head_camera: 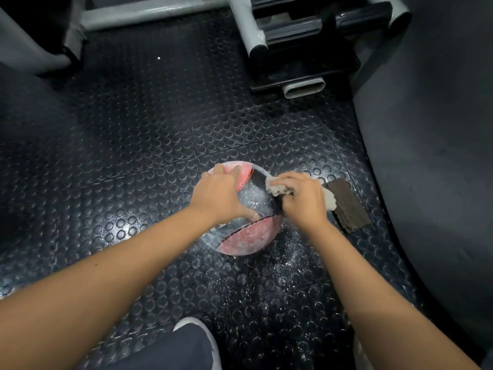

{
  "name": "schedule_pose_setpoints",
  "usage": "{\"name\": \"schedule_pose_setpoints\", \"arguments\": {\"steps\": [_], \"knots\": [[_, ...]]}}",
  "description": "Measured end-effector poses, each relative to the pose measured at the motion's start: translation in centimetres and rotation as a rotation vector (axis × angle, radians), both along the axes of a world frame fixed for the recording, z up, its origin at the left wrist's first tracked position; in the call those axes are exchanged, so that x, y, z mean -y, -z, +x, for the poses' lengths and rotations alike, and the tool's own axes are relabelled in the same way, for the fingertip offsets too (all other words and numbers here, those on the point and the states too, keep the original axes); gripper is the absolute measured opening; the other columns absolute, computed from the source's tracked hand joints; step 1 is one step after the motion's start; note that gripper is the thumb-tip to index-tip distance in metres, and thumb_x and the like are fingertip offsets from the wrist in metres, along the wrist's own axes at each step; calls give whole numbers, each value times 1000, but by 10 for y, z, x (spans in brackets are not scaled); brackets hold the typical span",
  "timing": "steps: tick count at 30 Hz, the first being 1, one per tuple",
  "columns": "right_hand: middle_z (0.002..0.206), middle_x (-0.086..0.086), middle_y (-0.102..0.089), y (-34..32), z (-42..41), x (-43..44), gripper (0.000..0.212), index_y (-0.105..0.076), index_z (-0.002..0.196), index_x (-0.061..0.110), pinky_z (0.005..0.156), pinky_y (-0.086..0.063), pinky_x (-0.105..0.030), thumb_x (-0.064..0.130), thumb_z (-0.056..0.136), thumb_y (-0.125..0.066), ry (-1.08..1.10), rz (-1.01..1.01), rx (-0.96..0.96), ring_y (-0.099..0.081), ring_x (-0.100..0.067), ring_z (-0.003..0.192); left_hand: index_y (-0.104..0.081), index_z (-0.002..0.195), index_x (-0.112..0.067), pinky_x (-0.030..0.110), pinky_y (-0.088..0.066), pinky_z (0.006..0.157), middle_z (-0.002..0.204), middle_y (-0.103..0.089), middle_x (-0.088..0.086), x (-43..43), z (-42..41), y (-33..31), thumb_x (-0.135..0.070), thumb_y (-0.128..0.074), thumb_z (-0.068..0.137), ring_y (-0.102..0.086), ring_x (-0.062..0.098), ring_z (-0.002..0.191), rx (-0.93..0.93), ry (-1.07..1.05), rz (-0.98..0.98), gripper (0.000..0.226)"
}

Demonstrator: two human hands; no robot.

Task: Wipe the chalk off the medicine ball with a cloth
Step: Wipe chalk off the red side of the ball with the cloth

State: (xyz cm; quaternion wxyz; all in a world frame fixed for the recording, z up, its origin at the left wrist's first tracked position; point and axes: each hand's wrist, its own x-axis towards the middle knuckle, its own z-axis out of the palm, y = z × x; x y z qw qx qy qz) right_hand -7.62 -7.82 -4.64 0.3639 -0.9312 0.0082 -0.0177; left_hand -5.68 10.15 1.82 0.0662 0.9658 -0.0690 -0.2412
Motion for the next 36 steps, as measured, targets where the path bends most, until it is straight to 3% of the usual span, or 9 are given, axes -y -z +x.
{"name": "schedule_pose_setpoints", "arguments": {"steps": [7,13,18,24,31,36], "knots": [[104,7,-72,-9,3,-21,47,-77,96,23,87,-46,-47,-13,73,-58,-64,-9,33,-58,-21,88,-45,134,-18,47,-50,91,122,-45,8,-9,6,5,-68,-81,53,-48,33,114,-9,-59,-65,102],[103,8,-71,-1,11,-11,47,-77,96,22,89,-48,-46,-13,74,-55,89,24,-32,-59,-22,94,-42,138,-17,48,-49,94,125,-45,11,-11,12,5,-70,-79,55,-49,34,116,-18,-75,-91,105],[105,6,-71,-14,3,-36,44,-76,100,23,90,-46,-48,-11,76,-61,-21,60,8,-57,-19,94,-48,127,-18,48,-50,90,120,-46,9,-16,17,8,-67,-80,53,-51,33,111,-30,-102,-97,94],[103,9,-71,-8,8,-18,46,-77,95,23,89,-46,-44,-12,76,-55,84,-24,-21,-57,-19,91,-44,135,-17,48,-48,95,126,-45,11,-15,13,8,-72,-78,54,-47,34,118,-29,-77,-95,103],[106,8,-71,-6,-7,-25,48,-76,99,25,88,-48,-45,-12,73,-59,-38,-73,32,-58,-16,91,-37,144,-20,48,-48,96,129,-44,9,-23,14,11,-69,-81,54,-49,33,118,-31,-111,-131,111],[106,9,-70,-11,13,-26,48,-76,100,25,92,-44,-40,-10,76,-55,49,-92,-25,-57,-16,93,-41,139,-18,48,-49,95,129,-45,11,-20,12,12,-74,-78,53,-49,34,118,-7,-84,-107,108]]}}
